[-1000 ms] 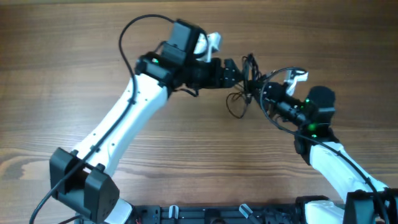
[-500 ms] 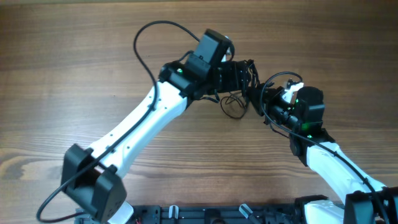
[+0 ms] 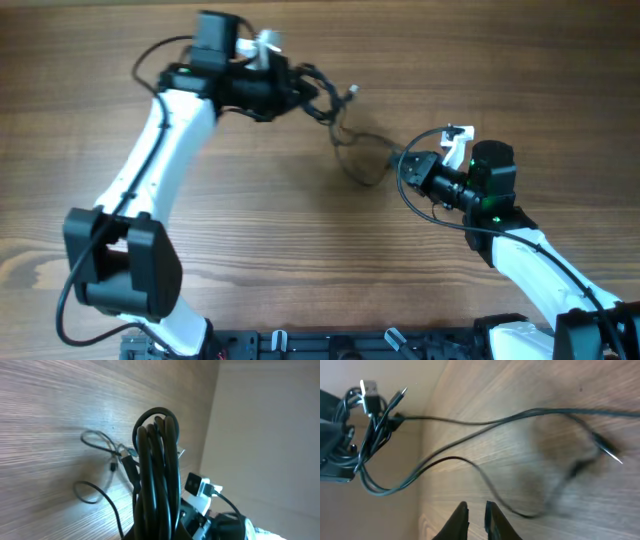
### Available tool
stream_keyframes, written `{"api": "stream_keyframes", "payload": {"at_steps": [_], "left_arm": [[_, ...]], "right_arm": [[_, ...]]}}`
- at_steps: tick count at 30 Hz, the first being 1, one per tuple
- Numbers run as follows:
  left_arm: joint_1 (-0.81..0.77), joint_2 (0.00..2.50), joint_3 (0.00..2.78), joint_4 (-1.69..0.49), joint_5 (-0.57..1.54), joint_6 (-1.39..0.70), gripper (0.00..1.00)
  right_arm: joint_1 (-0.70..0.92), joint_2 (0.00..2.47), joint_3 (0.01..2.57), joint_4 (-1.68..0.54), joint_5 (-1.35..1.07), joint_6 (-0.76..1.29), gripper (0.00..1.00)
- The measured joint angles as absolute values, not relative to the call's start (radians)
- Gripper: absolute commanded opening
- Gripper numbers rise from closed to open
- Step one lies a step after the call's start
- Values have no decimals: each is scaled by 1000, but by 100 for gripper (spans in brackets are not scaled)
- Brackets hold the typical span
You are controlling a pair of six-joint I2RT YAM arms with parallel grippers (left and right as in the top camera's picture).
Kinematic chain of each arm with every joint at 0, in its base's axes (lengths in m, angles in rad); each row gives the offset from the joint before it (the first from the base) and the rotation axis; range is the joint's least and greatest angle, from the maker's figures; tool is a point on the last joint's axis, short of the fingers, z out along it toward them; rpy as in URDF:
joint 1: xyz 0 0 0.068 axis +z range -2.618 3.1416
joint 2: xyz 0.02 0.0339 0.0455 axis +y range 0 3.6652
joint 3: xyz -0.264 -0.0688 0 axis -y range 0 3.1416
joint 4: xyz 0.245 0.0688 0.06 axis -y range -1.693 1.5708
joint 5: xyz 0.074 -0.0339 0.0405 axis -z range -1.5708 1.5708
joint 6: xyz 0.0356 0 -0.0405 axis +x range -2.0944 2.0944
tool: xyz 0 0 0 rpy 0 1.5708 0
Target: Untangle cables
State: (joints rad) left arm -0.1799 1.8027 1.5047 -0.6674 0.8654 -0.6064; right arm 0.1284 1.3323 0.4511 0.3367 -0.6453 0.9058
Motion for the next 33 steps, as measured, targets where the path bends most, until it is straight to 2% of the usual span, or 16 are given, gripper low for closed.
{"api": "stream_keyframes", "payload": {"at_steps": [1,3,4,5,7,8,10,13,17,20,24,29,32,33], "left_arm": [[-160,1802,1505,-685,901,-576,4],[-165,1802,1505,-692,957,-535,4],[-171,1802,1505,-693,991,-500,4],[-177,1802,1505,-692,1015,-467,4],[-201,1801,1505,-692,1069,-388,4],[-214,1801,1505,-692,1082,-370,4],[-253,1801,1505,-693,1101,-335,4],[-301,1801,1505,-692,1110,-295,4],[-331,1801,1505,-690,1114,-277,4],[-334,1801,1505,-683,1110,-274,4],[-334,1800,1505,-670,1078,-275,4],[-334,1800,1505,-666,1071,-275,4],[-334,1800,1505,-665,1071,-275,4],[-334,1800,1505,-665,1071,-275,4]], "right_arm": [[107,1332,451,340,-646,894,36],[54,1332,448,389,-694,857,64],[31,1333,446,449,-743,826,66],[13,1335,444,523,-801,783,66],[3,1335,445,666,-920,724,48],[3,1335,446,723,-955,707,45],[3,1335,446,803,-979,729,48],[3,1335,446,882,-984,781,48],[3,1335,446,867,-982,801,48],[3,1335,446,870,-988,808,54],[3,1335,446,868,-1054,749,54],[3,1336,448,646,-935,773,57],[3,1336,447,609,-837,784,57],[3,1336,447,609,-817,785,63]]}}
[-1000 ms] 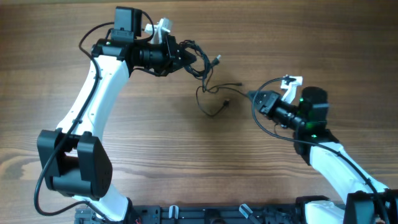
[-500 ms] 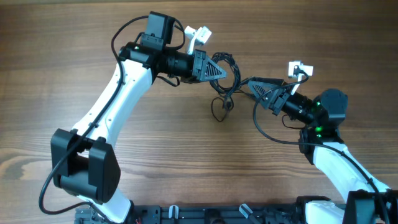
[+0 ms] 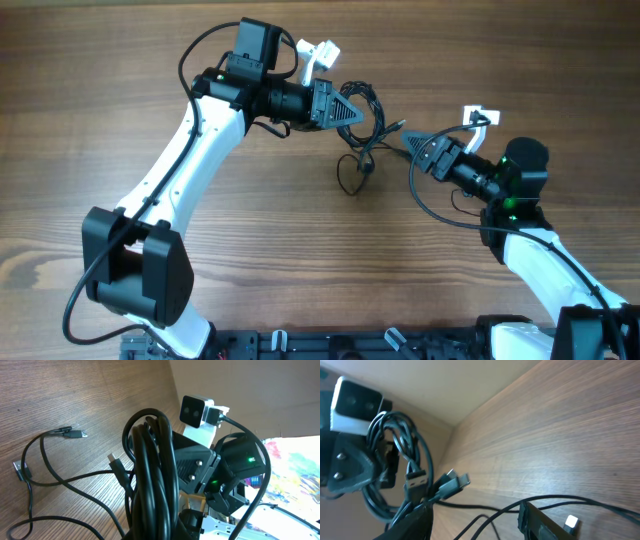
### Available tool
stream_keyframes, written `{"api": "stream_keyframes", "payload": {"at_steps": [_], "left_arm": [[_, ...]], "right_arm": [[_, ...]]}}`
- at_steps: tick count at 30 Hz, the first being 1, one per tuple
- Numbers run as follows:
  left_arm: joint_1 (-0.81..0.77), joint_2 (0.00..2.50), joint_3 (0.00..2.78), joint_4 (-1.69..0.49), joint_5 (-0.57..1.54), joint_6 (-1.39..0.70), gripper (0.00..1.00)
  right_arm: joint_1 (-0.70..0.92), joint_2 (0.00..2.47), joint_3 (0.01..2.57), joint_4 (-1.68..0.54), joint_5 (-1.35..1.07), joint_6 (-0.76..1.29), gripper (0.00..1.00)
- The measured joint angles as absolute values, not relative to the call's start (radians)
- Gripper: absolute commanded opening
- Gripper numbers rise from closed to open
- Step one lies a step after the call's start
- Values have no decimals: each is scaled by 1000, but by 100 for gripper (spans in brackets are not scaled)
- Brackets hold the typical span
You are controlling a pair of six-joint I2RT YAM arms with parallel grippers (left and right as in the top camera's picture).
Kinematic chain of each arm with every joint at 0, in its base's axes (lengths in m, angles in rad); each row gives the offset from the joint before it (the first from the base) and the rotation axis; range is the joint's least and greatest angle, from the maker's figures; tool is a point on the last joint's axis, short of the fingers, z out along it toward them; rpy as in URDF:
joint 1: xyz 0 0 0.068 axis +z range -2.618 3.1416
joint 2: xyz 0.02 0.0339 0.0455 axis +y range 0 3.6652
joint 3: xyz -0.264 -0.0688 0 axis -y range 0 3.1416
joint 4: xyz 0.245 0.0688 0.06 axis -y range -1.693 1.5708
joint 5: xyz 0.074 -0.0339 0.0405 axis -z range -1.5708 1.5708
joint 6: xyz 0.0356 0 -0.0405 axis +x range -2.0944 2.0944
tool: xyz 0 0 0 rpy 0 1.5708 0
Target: Untangle cables
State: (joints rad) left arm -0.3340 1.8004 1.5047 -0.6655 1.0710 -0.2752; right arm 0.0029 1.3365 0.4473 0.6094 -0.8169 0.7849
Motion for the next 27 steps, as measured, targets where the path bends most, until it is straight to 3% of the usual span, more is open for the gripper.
{"api": "stream_keyframes", "payload": {"at_steps": [4,10,12,14,17,21,24,27], "left_arm": [[-334,1800,1505,-661,1082,-295,4],[-283,1800,1505,-612,1103,-506,4],[-286,1800,1505,-612,1135,-531,4],[-296,1800,1505,-612,1163,-538,4],[-307,1800,1505,-612,1219,-536,4],[-307,1800,1505,-612,1303,-479,4],[-307,1800,1505,-637,1248,-436,4],[-305,1800,1505,-654,1184,-386,4]], "right_arm": [[6,1336,447,609,-761,723,82],[100,1336,447,615,-826,434,84],[157,1339,445,650,-767,397,74],[198,1348,447,736,-715,373,38],[222,1384,447,770,-617,360,4],[206,1414,447,770,-517,397,5],[131,1414,447,740,-522,421,17],[-42,1417,445,818,-614,467,9]]}}
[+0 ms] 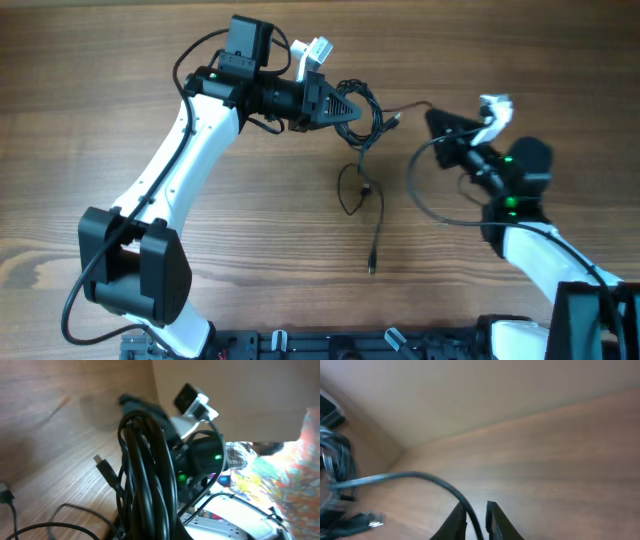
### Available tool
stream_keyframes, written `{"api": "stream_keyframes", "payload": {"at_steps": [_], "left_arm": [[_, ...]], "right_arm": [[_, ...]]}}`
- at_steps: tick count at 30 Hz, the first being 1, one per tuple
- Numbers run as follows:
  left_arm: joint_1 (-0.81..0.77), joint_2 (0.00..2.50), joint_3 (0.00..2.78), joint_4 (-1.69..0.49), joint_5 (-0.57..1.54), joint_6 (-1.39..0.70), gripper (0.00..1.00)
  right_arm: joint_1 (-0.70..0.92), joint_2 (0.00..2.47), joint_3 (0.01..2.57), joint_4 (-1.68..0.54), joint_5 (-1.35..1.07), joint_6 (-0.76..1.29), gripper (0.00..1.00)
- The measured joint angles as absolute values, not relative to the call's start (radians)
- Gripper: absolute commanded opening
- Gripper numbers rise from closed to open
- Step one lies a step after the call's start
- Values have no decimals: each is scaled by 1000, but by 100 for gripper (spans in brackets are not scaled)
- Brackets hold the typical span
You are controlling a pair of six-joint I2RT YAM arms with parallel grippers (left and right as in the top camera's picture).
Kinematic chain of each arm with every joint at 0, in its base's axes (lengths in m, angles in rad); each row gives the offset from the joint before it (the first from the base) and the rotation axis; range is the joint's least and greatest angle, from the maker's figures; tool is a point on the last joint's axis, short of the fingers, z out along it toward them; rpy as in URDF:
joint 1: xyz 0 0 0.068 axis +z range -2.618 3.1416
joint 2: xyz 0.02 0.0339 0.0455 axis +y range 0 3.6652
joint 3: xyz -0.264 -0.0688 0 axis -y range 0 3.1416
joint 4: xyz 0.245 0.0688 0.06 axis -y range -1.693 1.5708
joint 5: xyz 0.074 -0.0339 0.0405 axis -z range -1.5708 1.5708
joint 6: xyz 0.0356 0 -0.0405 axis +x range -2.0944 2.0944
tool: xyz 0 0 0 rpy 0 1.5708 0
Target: Untangle cables
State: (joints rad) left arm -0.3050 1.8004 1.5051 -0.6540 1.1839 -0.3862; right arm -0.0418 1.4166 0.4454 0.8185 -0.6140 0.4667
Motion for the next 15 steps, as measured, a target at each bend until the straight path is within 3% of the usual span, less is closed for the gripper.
{"api": "stream_keyframes", "payload": {"at_steps": [4,5,6,7,8,9,12,14,15], "left_arm": [[-321,1799,1505,-674,1080,-352,4],[-329,1799,1505,-677,1052,-349,4],[-345,1799,1505,-680,1007,-347,4],[-356,1799,1505,-682,979,-345,4],[-366,1799,1505,-681,960,-345,4],[-369,1799,1505,-681,946,-345,4],[-369,1799,1505,-681,925,-345,4],[-355,1799,1505,-680,916,-345,4],[-350,1799,1505,-682,916,-345,4]], "right_arm": [[-131,1421,442,1128,-778,614,9],[-131,1421,442,1177,-797,682,21],[-131,1420,442,1233,-834,725,47],[-132,1421,442,1268,-859,766,57],[-132,1418,443,1258,-875,788,87],[-132,1416,446,1196,-891,809,100],[-133,1417,454,803,-897,915,100],[-132,1419,457,418,-798,1031,100],[-133,1423,449,342,-750,1072,99]]}}
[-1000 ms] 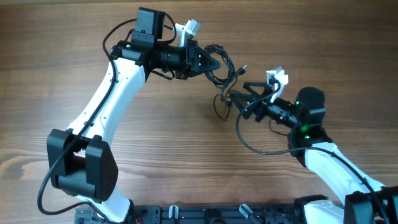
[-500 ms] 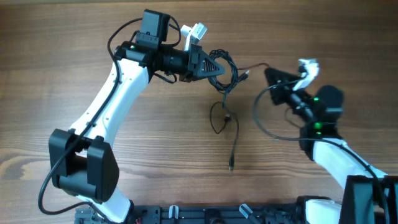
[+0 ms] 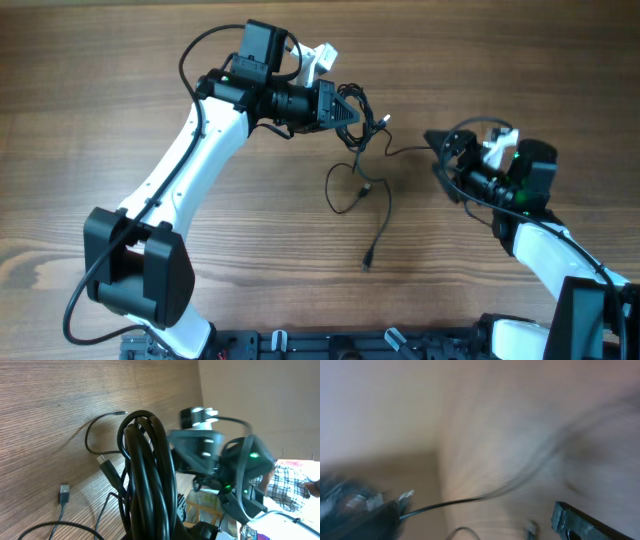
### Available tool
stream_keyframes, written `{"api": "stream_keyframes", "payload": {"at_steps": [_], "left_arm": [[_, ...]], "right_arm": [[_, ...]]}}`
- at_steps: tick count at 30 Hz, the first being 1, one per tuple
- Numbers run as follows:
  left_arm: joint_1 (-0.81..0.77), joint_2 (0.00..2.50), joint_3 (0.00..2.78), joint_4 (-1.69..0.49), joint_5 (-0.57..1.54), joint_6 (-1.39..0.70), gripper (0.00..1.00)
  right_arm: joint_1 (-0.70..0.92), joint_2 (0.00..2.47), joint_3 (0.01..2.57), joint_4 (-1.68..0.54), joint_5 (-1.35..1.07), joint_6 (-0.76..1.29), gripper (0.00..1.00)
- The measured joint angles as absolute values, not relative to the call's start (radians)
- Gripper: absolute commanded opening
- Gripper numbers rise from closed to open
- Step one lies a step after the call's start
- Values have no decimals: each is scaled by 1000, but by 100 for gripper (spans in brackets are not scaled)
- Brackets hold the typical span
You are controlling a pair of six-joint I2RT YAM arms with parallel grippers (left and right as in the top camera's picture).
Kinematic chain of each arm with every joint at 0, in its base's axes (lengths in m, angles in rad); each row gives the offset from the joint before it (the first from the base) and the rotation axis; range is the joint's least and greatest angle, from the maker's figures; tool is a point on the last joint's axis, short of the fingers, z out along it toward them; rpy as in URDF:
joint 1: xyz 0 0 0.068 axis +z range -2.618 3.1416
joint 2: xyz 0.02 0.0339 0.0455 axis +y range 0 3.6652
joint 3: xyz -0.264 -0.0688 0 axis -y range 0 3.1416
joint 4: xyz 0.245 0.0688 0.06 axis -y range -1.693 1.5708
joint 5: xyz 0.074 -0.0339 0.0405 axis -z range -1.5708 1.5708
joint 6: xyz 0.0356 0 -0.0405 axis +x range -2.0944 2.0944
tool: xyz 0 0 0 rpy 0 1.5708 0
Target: Untangle cables
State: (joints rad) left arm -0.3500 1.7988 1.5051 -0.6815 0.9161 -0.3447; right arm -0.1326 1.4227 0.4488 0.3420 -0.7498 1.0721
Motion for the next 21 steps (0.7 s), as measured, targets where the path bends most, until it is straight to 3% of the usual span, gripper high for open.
{"api": "stream_keyframes", "payload": {"at_steps": [7,11,15,18,20,21], "left_arm": [[-344,1798,1505,-680,943,-358,4],[-344,1798,1505,-667,993,-373,4],[-344,1791,1505,-665,1013,-390,4],[-344,1763,1505,-665,1020,-395,4],[-344,1740,1505,-666,1023,-398,4],[-344,1731,1505,-665,1023,-398,4]], "right_arm": [[-84,1467,445,300,-557,1271,99],[-10,1594,444,452,-544,1341,99],[17,1720,448,678,-531,1449,88],[38,1814,455,815,-522,1552,72],[70,1872,460,900,-506,1594,28],[78,1892,460,931,-490,1598,16]]}}
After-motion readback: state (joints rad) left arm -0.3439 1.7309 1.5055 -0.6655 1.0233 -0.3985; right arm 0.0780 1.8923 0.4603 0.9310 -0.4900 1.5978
